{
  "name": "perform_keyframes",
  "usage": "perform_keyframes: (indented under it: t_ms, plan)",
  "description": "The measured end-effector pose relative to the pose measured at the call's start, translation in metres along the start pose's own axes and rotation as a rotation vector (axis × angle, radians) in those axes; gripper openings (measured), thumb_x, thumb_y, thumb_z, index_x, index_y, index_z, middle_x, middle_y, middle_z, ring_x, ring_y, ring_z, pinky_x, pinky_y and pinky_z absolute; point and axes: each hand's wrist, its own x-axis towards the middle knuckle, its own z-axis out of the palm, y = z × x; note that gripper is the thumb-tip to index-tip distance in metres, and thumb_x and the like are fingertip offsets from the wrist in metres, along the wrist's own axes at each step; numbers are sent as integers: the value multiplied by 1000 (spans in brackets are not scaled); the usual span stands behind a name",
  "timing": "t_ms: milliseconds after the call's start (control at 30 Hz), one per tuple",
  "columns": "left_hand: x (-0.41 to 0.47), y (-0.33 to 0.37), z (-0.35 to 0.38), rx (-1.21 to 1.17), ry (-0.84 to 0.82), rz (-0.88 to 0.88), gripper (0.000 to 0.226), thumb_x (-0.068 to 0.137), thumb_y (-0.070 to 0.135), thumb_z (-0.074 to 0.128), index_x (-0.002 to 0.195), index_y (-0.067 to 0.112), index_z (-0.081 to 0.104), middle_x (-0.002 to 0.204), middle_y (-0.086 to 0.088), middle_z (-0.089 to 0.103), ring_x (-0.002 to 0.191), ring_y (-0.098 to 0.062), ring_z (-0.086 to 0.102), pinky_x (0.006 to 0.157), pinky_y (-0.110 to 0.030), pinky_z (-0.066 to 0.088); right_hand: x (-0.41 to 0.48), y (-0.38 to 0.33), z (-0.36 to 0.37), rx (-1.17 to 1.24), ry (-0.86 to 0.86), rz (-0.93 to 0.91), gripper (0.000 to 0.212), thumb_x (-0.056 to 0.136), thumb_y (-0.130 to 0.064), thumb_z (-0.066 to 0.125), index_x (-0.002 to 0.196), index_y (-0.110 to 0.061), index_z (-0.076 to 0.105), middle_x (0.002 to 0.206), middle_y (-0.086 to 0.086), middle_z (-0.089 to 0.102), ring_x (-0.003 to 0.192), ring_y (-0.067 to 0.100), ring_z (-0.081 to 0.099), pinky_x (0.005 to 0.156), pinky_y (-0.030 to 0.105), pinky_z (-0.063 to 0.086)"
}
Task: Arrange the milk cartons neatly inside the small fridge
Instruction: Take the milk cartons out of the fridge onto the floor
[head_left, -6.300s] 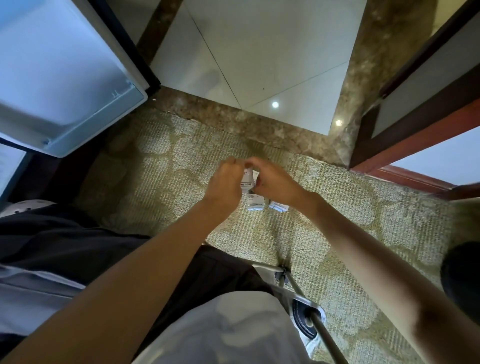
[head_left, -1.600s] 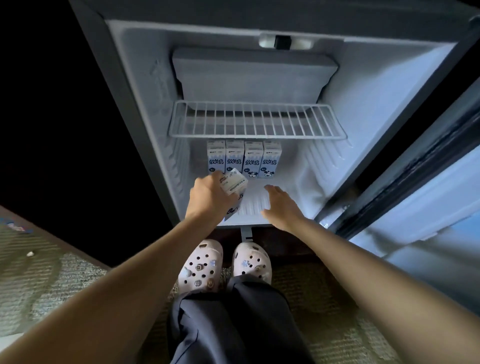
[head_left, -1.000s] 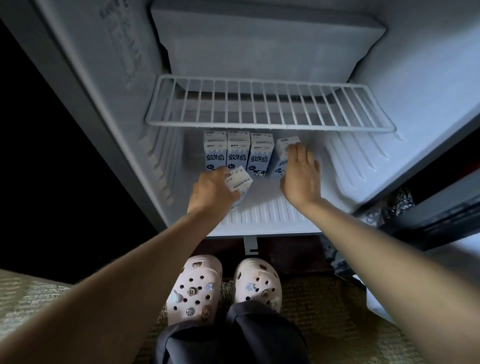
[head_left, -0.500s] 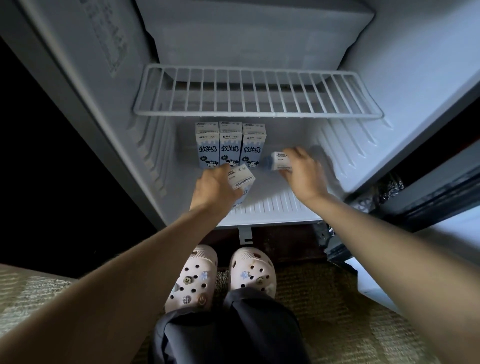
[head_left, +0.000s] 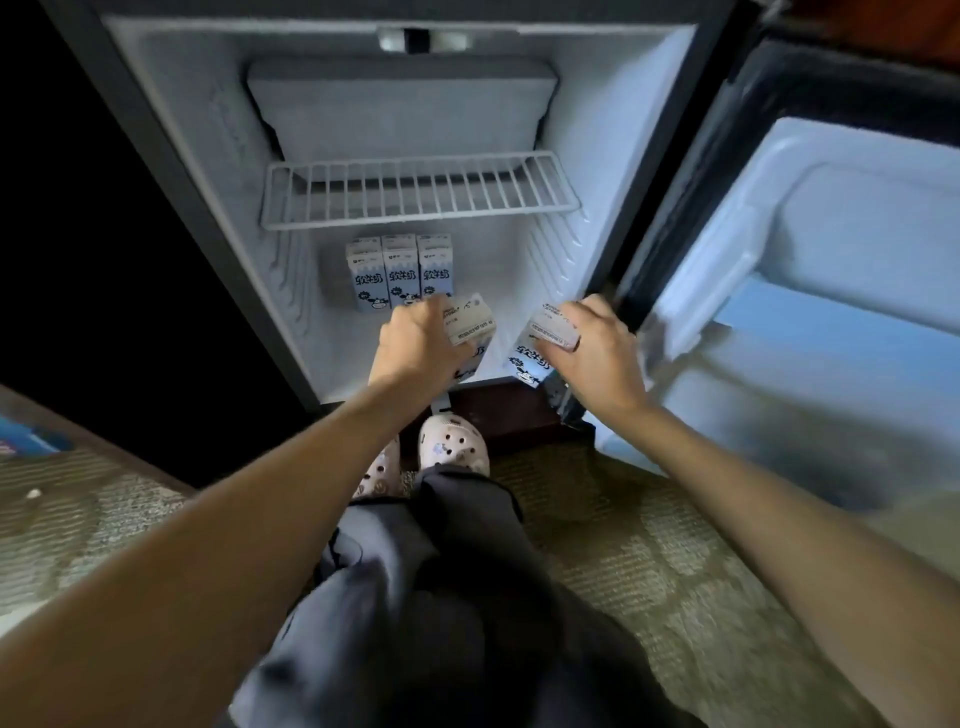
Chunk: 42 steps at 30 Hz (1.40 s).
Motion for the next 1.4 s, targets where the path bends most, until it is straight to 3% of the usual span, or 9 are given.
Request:
perform_keyframes:
  t_ms: [267,400,600,733,833,967,1067,1167,1400]
  plan:
    - [-95,85,-7,54,-101,252,36,82,35,68,99,5,57,100,-16,66,91,-33,61,69,-31,44,-116,20,-118,8,125,115,32,78,-24,72,100,-2,64,95,14,56,84,28,57,59,22,24]
    - [-143,128,14,108,-178,388,33,84,30,66,102,5,57,106,-16,65,85,-26,57,63,-27,41,-177,48,-165,-37,195,192,36,73,-28,77,95,-1,66,89,15,57,75,31,59,61,31,39]
    - [-214,187,78,95,-353,540,36,85,32,66,105,5,56,107,-16,64,93,-33,61,68,-33,47,-276,97,-206,-33,224,408,37,78,-24,72,105,0,64,97,15,56,79,26,55,71,33,44]
    - [-262,208,128,110,-476,611,24,85,25,65,99,6,58,103,-17,66,92,-33,61,68,-34,44,-343,133,-209,-25,164,584,42,82,-22,67,120,-5,57,105,10,52,90,22,53,76,25,37]
    - [-295,210,165,110,-575,606,38,83,20,68,118,7,59,113,-15,66,99,-33,63,81,-35,52,-396,159,-204,-10,145,761,49,83,-23,66,126,-5,54,116,12,52,101,26,56,81,27,41]
    - [-333,205,208,143,-707,642,46,83,17,69,127,12,55,122,-14,63,102,-29,63,74,-30,53,-466,185,-194,22,168,925,43,83,-21,67,122,-6,58,112,13,53,98,27,57,74,20,38]
    - [-356,206,233,232,-772,674,38,84,17,67,120,9,57,118,-12,64,101,-24,63,65,-22,42,-510,200,-186,-18,187,1031,41,84,-23,66,121,-8,58,115,14,55,100,28,58,78,25,42]
    - [-377,209,253,306,-830,712,34,85,16,65,116,7,57,115,-14,64,94,-22,61,63,-20,41,-546,209,-178,-52,237,1133,47,84,-22,65,128,-12,54,121,15,55,102,27,59,82,25,44]
    - [-417,204,284,467,-912,838,37,84,20,67,116,6,54,117,-15,62,106,-28,59,76,-32,46,-610,227,-148,-43,289,1386,32,87,-21,61,111,-1,59,117,20,55,97,34,62,81,33,49]
